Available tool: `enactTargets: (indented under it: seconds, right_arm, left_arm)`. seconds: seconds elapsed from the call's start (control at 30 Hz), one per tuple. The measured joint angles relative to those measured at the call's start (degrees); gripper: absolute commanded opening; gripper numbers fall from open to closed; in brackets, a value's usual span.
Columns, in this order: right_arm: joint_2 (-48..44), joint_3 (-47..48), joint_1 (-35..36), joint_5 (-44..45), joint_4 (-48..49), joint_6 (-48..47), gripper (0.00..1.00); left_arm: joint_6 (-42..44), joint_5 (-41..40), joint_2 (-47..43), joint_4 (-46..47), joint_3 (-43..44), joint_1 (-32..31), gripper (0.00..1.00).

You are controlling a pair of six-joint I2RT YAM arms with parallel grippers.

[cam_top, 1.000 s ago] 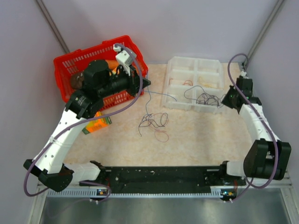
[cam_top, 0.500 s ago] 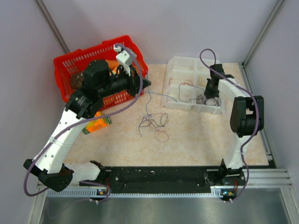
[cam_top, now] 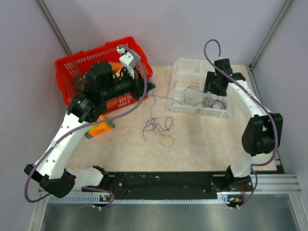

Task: Untangle the cables

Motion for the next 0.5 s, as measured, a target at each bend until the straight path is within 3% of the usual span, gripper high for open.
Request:
enactTargets:
  seconds: [0.2,0.33,0.5]
  right_arm:
    - [1.6,0.1,8.7,-7.7,12.5,7.3,0.58]
    - [7.1,-0.8,9.1,-11.8,19.7,10.9,0.51]
    - [13.0,-1.1,9.0,-12.7,22.1,10.4,0.44]
  left_arm:
    - [0.0,0.0,-0.4,0.0,-0.3,0.0,0.00]
    - [0.0,-0.3,-2.1,0.0,-1.3,0.0,0.00]
    - [0.0,-0.6,-3.7,0.0,-1.4,0.0,0.00]
